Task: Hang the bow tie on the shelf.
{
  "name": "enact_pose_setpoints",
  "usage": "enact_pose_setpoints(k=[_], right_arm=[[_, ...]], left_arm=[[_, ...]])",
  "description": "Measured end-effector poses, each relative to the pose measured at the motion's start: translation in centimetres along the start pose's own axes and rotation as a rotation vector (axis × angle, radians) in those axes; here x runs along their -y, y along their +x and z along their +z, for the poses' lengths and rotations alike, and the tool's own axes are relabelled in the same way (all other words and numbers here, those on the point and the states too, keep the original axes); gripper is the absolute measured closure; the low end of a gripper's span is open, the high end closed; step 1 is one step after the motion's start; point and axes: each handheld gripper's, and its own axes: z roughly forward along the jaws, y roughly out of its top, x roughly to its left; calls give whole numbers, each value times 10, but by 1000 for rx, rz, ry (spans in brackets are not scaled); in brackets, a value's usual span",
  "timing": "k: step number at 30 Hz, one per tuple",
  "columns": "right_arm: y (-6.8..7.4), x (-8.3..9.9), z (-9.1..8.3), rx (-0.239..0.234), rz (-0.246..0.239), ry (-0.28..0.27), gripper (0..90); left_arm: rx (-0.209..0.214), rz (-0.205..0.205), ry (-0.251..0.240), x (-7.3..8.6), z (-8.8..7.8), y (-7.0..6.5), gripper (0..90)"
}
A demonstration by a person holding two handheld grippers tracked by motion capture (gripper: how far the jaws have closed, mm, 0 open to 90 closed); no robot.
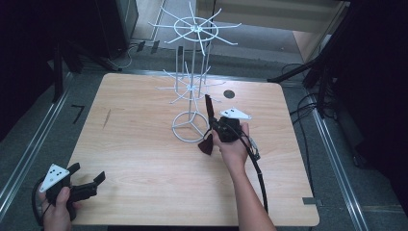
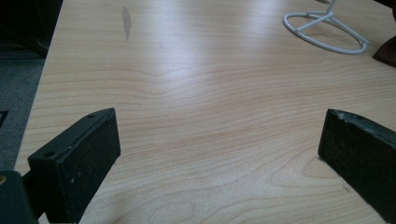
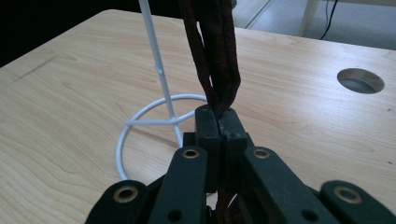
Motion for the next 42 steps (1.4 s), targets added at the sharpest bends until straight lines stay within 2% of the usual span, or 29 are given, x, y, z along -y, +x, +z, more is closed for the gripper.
enact_pose_setpoints(k=[4, 9, 10, 13, 20, 22, 24, 29, 42], right_arm=[[-1, 0, -1, 5, -13, -12, 737], [-7, -3, -8, -25, 19, -45, 511], [-8, -3, -9, -26, 6, -52, 470], [-7, -4, -14, 24, -50, -37, 333], [-11, -3, -36, 51, -47, -33, 137], [-13, -1, -42, 57, -47, -34, 118], [-17, 1, -48, 66, -47, -31, 63], [-25, 8, -63, 83, -34, -39, 19], [-51, 35, -99, 99, 5, -46, 0]], left_arm=[[1, 0, 0, 0, 0, 0, 0], [1, 0, 0, 0, 0, 0, 0], [1, 0, 0, 0, 0, 0, 0], [0, 0, -1, 0, 0, 0, 0], [-1, 1, -1, 0, 0, 0, 0], [-1, 1, -1, 0, 0, 0, 0], [-1, 2, -1, 0, 0, 0, 0], [-2, 1, -2, 0, 0, -1, 0], [-6, 6, -4, 0, 0, -1, 0]])
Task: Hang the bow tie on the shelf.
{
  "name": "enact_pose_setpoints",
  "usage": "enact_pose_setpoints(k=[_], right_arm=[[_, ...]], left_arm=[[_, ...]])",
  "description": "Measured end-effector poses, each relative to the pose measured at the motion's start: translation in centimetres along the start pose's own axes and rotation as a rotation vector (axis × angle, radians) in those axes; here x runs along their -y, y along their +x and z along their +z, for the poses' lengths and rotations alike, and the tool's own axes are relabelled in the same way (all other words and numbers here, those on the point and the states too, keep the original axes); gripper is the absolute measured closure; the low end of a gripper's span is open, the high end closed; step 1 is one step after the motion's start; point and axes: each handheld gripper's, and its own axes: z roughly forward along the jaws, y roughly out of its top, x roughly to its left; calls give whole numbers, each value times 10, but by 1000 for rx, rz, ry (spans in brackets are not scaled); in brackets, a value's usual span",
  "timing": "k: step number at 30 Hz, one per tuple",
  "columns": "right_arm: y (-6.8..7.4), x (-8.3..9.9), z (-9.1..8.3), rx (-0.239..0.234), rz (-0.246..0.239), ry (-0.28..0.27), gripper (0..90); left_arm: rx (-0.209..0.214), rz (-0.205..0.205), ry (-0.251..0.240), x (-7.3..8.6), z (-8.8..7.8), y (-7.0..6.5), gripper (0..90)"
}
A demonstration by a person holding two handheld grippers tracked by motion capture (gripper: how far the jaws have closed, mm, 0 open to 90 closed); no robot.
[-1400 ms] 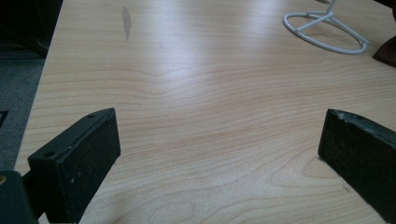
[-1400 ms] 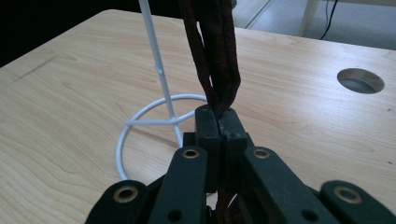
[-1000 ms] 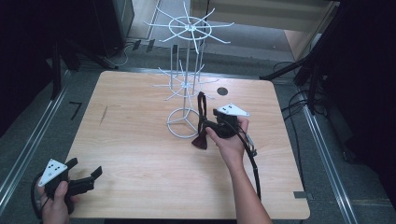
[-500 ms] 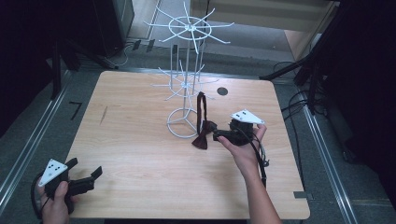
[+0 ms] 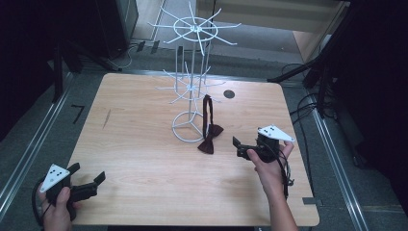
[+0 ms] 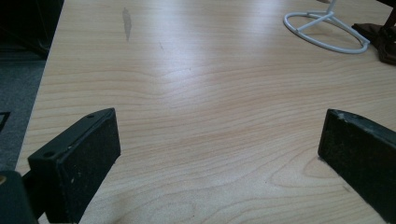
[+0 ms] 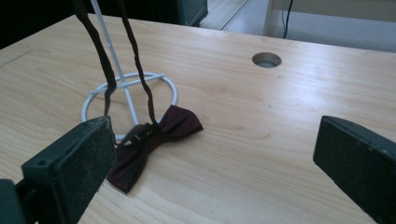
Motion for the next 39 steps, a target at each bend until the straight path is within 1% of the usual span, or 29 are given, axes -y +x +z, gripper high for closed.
enact_pose_setpoints(k=[8, 14, 18, 21, 28, 34, 39], right_arm=[[-15, 17, -16, 20, 20, -1, 0], [-27, 29, -26, 36, 46, 1, 0], [-34, 38, -33, 46, 46, 6, 0], [-40, 45, -39, 50, 57, 8, 0], [-55, 65, -51, 76, 78, 14, 0], [-68, 78, -62, 112, 96, 18, 0], [-78, 90, -71, 132, 110, 33, 0]], left_arm=[[-1, 1, -1, 0, 0, 0, 0], [-2, 1, -3, 0, 0, 0, 0], [-2, -2, -6, 0, 0, -1, 0], [-3, 1, -4, 0, 0, -1, 0], [-4, 2, -6, 0, -1, -1, 0], [-4, 2, -6, 0, -1, -1, 0], [-2, 2, -7, 0, -1, -1, 0]])
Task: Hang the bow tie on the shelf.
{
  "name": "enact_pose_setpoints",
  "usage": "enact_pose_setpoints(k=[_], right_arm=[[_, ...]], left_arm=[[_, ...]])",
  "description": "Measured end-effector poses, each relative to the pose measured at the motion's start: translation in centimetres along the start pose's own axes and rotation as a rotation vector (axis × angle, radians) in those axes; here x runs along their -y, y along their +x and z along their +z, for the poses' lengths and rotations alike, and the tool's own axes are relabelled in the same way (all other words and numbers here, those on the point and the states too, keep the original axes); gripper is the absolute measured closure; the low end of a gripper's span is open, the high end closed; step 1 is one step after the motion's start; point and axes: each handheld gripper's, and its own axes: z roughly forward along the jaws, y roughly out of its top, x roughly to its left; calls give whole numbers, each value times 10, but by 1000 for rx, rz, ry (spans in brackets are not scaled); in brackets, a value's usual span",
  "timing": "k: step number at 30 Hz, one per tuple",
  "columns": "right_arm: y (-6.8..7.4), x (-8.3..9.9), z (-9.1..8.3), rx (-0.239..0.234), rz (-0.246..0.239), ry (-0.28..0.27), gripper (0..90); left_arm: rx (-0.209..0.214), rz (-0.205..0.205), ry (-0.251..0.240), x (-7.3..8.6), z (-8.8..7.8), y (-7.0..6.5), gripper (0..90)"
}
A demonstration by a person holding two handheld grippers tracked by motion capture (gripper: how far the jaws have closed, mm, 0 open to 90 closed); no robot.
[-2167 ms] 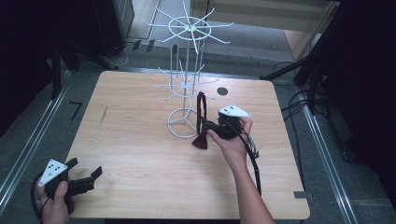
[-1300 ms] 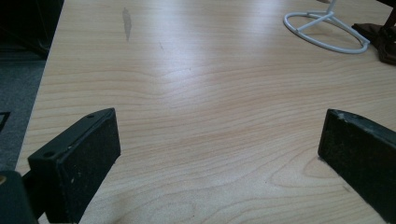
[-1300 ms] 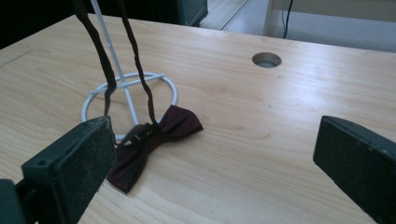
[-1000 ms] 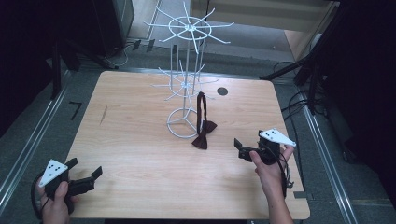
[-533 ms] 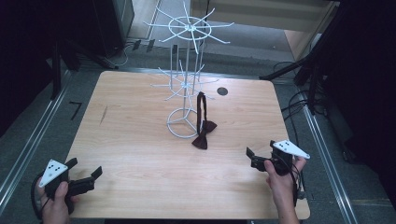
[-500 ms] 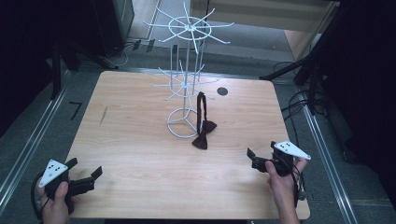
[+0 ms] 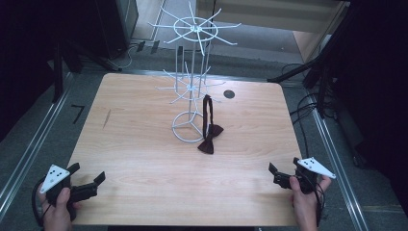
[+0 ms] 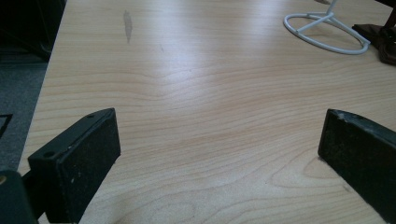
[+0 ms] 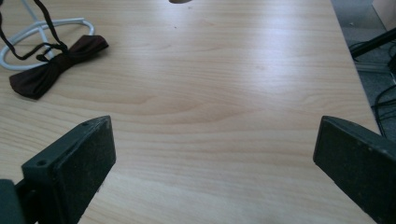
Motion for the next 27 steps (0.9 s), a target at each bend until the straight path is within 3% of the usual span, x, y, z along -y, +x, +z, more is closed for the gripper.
enact_pose_setpoints(k=[14, 27], right_arm=[[-34, 22, -30, 50, 67, -27, 0], [-45, 43, -31, 93, 62, -10, 0]], left_arm=[[0, 3, 4, 0, 0, 0, 0], [6, -2, 11, -1, 1, 1, 0]])
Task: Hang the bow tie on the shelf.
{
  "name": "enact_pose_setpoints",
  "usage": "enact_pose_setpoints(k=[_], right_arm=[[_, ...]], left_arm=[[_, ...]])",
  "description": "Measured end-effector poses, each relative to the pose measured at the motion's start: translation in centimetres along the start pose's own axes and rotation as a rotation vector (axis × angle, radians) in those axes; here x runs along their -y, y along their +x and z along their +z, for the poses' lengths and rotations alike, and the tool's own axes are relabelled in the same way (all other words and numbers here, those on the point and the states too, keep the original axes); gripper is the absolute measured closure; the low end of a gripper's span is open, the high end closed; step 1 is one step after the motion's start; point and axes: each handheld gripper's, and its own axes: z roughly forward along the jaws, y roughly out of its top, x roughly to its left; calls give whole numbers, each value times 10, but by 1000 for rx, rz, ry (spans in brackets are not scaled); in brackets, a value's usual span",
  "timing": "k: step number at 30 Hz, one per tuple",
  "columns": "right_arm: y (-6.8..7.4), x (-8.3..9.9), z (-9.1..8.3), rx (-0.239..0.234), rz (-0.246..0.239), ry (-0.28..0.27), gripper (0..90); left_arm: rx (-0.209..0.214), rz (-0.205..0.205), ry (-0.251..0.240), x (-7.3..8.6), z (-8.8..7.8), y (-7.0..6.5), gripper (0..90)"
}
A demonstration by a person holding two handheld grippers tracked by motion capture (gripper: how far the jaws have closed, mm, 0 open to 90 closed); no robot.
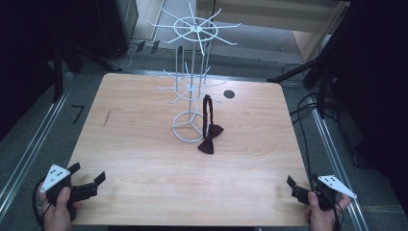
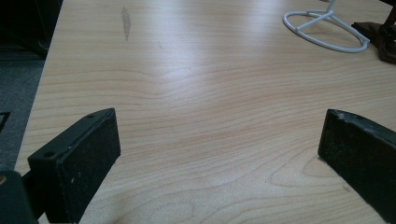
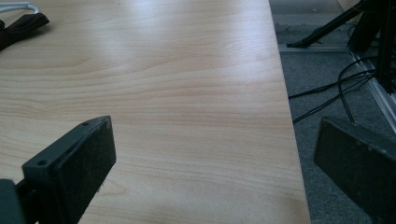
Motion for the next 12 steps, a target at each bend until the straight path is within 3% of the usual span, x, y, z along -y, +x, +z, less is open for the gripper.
enact_pose_setpoints(k=[5, 12], right_arm=[[4, 0, 1, 16, -20, 8, 1], [2, -1, 2, 8, 3, 14, 2]], left_arm=[[2, 0, 3, 0, 0, 0, 0], [0, 2, 8, 0, 0, 0, 0]])
